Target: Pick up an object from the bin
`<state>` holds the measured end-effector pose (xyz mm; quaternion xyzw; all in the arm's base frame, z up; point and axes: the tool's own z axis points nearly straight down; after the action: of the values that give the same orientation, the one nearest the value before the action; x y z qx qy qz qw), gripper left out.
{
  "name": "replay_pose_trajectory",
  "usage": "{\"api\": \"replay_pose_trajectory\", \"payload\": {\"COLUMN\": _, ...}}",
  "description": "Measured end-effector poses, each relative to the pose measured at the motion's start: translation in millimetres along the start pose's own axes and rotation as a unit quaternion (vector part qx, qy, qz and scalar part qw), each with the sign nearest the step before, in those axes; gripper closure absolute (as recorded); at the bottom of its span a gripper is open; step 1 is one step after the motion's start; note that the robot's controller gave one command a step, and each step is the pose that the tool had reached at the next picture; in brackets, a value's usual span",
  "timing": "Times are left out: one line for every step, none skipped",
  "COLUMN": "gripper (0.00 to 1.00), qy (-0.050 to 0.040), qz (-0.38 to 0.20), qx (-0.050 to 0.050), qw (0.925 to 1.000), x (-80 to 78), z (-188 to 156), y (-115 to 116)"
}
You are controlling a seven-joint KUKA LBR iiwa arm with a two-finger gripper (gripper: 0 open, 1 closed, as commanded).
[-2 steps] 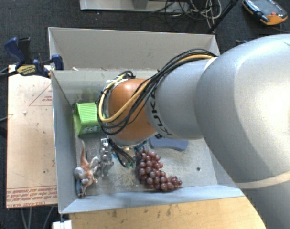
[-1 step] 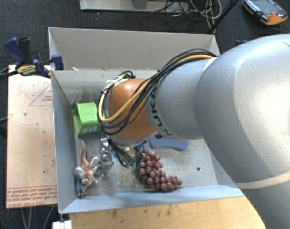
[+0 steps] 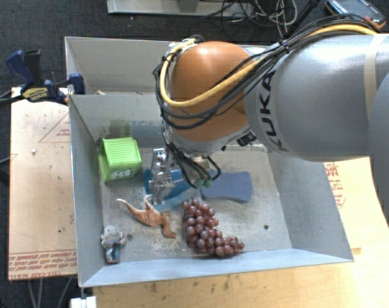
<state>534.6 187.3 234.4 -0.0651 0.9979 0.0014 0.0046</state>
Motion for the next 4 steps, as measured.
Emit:
{"api": "replay_pose_trajectory", "payload": {"gripper": 1.00, "qy": 0.0034, "qz": 0.000, "qx": 0.000, "qw": 1.0000, "x": 1.5, "z": 3.2, "y": -0.2}}
{"api": "replay_pose_trajectory", "payload": {"gripper": 0.00, "qy": 0.0058, "qz": -0.024, "qx": 0.001, "qw": 0.9997, "x": -29.2, "z": 91.6, "y": 3.8}}
{"api": "replay_pose_trajectory", "payload": {"gripper": 0.00, "qy": 0.0042, "qz": -0.024, "qx": 0.000, "qw": 0.9997, "x": -30.2, "z": 90.1, "y": 3.8}}
{"api": "replay_pose_trajectory", "payload": {"gripper": 0.00, "qy": 0.0009, "qz": -0.018, "qx": -0.001, "qw": 0.9998, "x": -12.7, "z": 136.6, "y": -30.3}}
